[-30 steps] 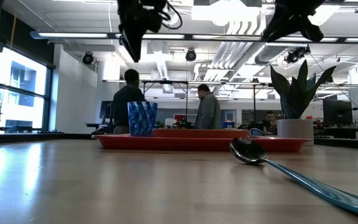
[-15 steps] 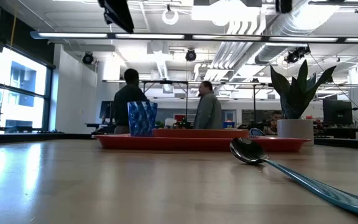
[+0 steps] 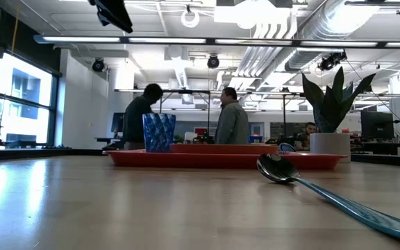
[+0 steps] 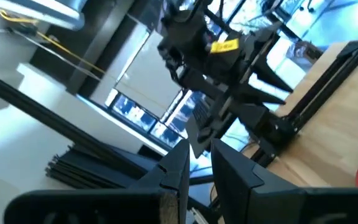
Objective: Pick and place plate/cup/fork/spoon on tray
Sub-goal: Put the blue spoon to the left of the orange fork on the red tray
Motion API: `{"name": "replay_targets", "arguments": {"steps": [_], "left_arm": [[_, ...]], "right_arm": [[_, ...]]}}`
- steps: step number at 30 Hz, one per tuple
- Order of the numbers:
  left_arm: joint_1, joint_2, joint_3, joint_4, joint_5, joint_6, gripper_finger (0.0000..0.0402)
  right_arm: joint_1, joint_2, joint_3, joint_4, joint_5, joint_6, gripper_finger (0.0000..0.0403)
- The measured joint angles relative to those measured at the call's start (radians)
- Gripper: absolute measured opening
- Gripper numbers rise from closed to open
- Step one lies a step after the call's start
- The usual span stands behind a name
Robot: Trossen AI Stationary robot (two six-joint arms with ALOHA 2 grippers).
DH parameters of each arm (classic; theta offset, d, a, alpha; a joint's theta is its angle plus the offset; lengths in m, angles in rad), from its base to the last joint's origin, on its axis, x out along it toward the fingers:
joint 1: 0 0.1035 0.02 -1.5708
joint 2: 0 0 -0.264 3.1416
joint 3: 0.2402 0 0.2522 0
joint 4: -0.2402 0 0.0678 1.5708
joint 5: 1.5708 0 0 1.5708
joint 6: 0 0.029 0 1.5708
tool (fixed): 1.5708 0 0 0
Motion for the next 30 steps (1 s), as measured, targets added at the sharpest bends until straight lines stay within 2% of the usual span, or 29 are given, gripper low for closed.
{"name": "replay_targets", "arguments": {"steps": [3,6,13,16,21,30], "left_arm": [[0.0,-0.02,-0.017,-0.001,0.0,0.017,0.0097],[0.0,-0.029,-0.019,-0.001,0.0,0.023,0.0097],[0.0,-0.034,-0.019,-0.001,0.0,0.052,0.0097],[0.0,-0.034,-0.019,-0.001,0.0,0.066,0.0097],[0.001,-0.034,-0.019,-0.001,0.0,0.068,0.0097],[0.001,-0.034,-0.019,-0.001,0.0,0.079,0.0097]], "right_arm": [[0.026,0.07,0.085,-0.069,0.003,-0.002,0.0058],[0.042,0.139,0.178,-0.222,0.012,0.03,0.0058],[0.077,0.296,0.377,-0.701,0.034,0.297,0.0058],[0.097,0.359,0.432,-0.838,0.026,0.387,0.0058],[0.131,0.43,0.457,-0.944,0.017,0.492,0.0058],[0.161,0.536,0.453,-1.036,-0.103,0.641,0.0058]]}}
